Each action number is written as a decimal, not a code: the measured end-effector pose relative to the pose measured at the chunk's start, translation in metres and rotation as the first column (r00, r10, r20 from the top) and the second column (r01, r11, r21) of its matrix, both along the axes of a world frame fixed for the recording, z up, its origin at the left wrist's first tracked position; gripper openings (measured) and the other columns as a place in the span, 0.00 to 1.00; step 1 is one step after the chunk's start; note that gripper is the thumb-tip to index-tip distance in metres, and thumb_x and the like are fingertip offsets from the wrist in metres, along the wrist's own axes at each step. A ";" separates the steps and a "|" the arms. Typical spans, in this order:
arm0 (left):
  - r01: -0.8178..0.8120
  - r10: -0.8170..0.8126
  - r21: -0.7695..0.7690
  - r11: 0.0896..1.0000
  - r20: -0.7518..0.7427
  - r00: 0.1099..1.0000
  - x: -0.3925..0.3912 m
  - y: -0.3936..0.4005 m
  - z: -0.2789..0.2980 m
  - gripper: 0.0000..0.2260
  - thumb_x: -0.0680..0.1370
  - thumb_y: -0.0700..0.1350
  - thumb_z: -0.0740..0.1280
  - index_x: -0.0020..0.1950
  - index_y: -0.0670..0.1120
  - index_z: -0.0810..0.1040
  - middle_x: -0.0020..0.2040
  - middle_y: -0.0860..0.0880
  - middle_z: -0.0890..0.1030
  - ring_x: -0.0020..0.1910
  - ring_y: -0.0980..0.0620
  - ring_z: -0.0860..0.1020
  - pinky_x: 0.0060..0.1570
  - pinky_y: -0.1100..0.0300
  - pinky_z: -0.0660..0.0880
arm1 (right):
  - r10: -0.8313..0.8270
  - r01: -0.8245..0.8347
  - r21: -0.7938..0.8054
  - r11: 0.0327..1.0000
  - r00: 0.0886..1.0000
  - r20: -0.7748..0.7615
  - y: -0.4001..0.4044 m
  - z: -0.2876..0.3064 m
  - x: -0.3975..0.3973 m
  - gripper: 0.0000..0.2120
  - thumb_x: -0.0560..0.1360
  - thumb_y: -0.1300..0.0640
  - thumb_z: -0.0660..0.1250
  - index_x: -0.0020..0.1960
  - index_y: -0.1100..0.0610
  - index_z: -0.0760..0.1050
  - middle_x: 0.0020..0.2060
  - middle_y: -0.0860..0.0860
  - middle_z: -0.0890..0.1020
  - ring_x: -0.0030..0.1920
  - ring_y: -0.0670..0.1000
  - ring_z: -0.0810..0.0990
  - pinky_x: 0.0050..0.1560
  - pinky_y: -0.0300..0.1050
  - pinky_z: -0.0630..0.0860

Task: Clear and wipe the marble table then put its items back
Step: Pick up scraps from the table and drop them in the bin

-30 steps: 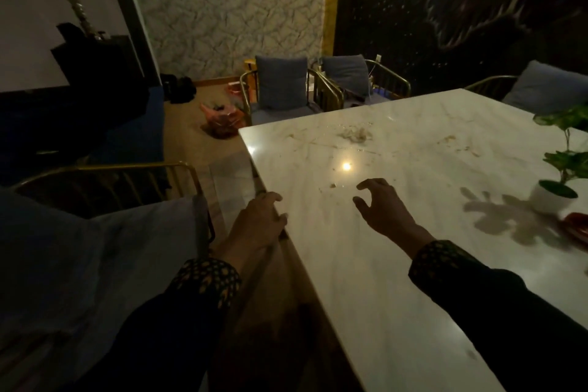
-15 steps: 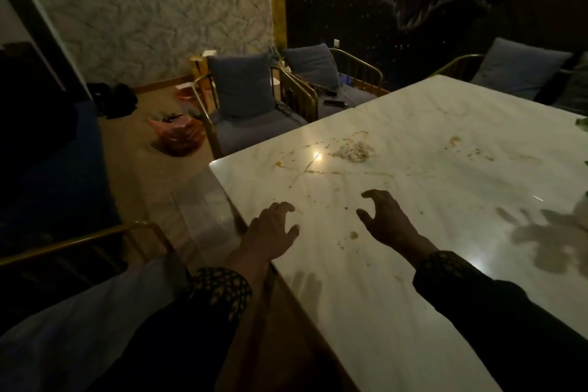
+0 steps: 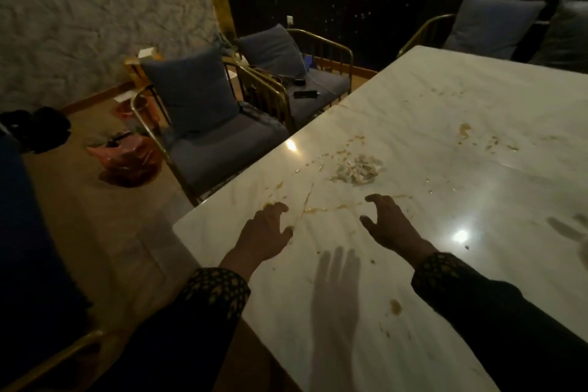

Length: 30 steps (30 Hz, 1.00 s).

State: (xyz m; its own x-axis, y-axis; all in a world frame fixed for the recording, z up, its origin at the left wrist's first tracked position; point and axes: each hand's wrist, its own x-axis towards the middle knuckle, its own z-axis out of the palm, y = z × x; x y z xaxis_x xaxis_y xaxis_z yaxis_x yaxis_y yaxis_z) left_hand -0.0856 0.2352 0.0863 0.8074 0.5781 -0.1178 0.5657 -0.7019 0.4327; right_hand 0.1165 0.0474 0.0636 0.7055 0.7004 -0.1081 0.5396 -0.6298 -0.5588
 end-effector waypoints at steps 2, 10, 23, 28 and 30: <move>0.056 -0.056 -0.015 0.998 -0.053 0.997 0.029 0.023 -0.007 0.23 0.79 0.52 0.63 0.72 0.48 0.64 0.68 0.46 0.70 0.66 0.46 0.69 0.65 0.50 0.68 | -0.041 0.041 -0.008 0.999 0.999 -0.017 0.006 -0.007 0.008 0.24 0.78 0.51 0.65 0.71 0.54 0.64 0.69 0.55 0.67 0.65 0.57 0.70 0.64 0.51 0.69; 0.390 -0.381 0.027 0.921 -0.159 0.911 0.207 0.074 -0.036 0.28 0.80 0.54 0.61 0.77 0.49 0.57 0.72 0.45 0.64 0.69 0.42 0.65 0.66 0.47 0.65 | -0.239 0.235 -0.091 0.968 0.971 -0.030 0.003 -0.023 0.038 0.25 0.78 0.50 0.66 0.72 0.53 0.64 0.70 0.52 0.66 0.66 0.55 0.70 0.66 0.50 0.69; 0.652 -0.615 0.104 0.751 -0.250 0.748 0.336 0.067 -0.103 0.29 0.76 0.64 0.60 0.75 0.57 0.58 0.75 0.44 0.55 0.69 0.36 0.62 0.65 0.44 0.65 | -0.538 0.532 -0.121 0.838 0.842 -0.026 0.049 -0.035 0.058 0.24 0.79 0.50 0.63 0.73 0.53 0.64 0.70 0.50 0.66 0.68 0.51 0.68 0.67 0.44 0.67; 0.660 -0.639 -0.083 0.746 0.190 0.746 0.333 0.086 -0.126 0.12 0.76 0.42 0.66 0.58 0.41 0.78 0.59 0.42 0.73 0.56 0.41 0.70 0.49 0.50 0.72 | -0.587 0.571 -0.168 0.803 0.808 -0.057 0.057 -0.059 0.051 0.23 0.80 0.51 0.62 0.73 0.52 0.64 0.71 0.50 0.65 0.70 0.52 0.66 0.67 0.46 0.67; 0.660 -0.621 -0.182 0.729 0.231 0.749 0.335 0.095 -0.127 0.10 0.74 0.38 0.66 0.54 0.38 0.77 0.54 0.41 0.73 0.53 0.43 0.70 0.46 0.53 0.71 | -0.586 0.571 -0.177 0.802 0.809 -0.046 0.058 -0.067 0.046 0.22 0.80 0.51 0.62 0.72 0.53 0.65 0.70 0.51 0.66 0.69 0.52 0.68 0.65 0.46 0.69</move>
State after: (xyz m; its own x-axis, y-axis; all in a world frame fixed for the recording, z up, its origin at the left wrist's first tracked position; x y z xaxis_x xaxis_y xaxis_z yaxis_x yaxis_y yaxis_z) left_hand 0.2494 0.3304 -0.0408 0.9930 -0.1138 -0.0319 -0.0629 -0.7377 0.6722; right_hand 0.1629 0.1051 -0.0031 0.9554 0.1354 -0.2626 -0.0015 -0.8866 -0.4626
